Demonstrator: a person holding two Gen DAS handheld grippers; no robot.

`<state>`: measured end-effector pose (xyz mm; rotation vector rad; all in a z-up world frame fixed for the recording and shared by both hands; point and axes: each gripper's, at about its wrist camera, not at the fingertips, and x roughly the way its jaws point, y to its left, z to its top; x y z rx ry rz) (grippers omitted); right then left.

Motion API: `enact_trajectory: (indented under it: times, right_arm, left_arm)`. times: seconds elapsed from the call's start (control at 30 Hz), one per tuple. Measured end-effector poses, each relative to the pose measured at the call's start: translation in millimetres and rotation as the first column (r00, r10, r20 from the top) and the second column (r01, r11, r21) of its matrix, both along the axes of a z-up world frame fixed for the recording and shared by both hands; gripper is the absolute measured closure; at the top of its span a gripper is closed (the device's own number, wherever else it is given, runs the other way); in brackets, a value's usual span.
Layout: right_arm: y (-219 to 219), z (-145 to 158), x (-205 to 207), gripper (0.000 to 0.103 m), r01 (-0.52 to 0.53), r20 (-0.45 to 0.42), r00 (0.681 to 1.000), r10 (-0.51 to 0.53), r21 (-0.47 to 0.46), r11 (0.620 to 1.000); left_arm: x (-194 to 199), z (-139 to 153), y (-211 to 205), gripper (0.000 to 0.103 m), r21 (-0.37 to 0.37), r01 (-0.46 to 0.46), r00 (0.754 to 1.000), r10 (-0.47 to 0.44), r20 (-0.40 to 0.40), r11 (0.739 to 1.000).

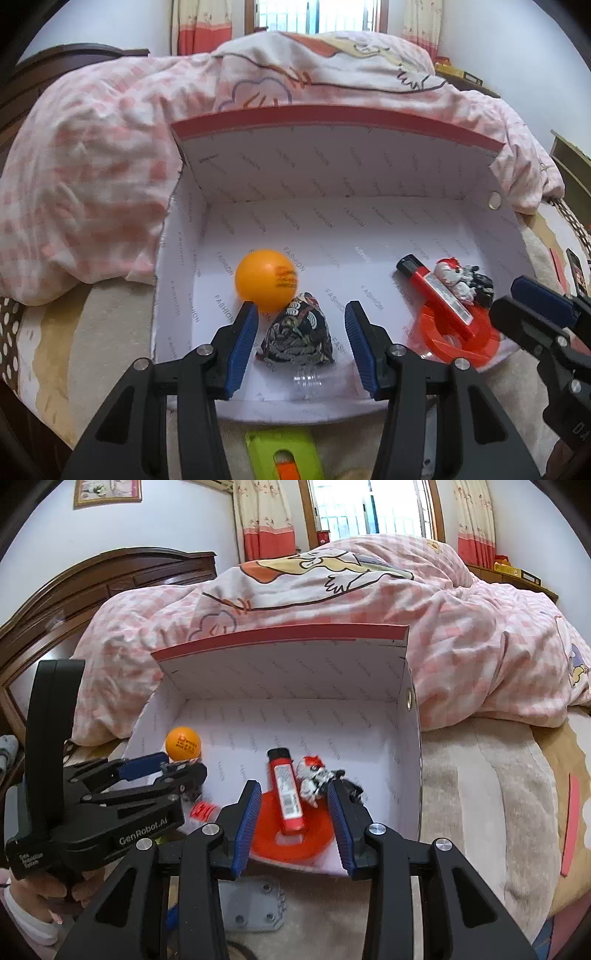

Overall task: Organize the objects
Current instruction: 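Place the ball and red cylinder into the shoebox and open both grippers, then withdraw both grippers from the box toward the remaining toys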

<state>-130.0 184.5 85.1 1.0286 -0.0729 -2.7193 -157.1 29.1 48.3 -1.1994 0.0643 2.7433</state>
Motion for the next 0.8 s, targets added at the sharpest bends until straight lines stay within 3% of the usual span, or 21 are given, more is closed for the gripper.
enact_trajectory:
  times: [0.37,0.8]
  right_arm:
    - [-2.6,-2.2,40.1,0.064,-0.03,-0.006,1.0,0.03,-0.026,0.999]
    - [-10.2,-17.5,83.7,0.064,-0.063,0.015,0.998,0.063,-0.042,0.997]
  left_arm:
    - [25.6,20.6,-8.7,0.054,0.027,0.005,1.0,-0.005,-0.026,1.0]
    - [86.9,13.5,-20.6,0.054,0.036,0.022,0.999,-0.021,-0.03,0.999]
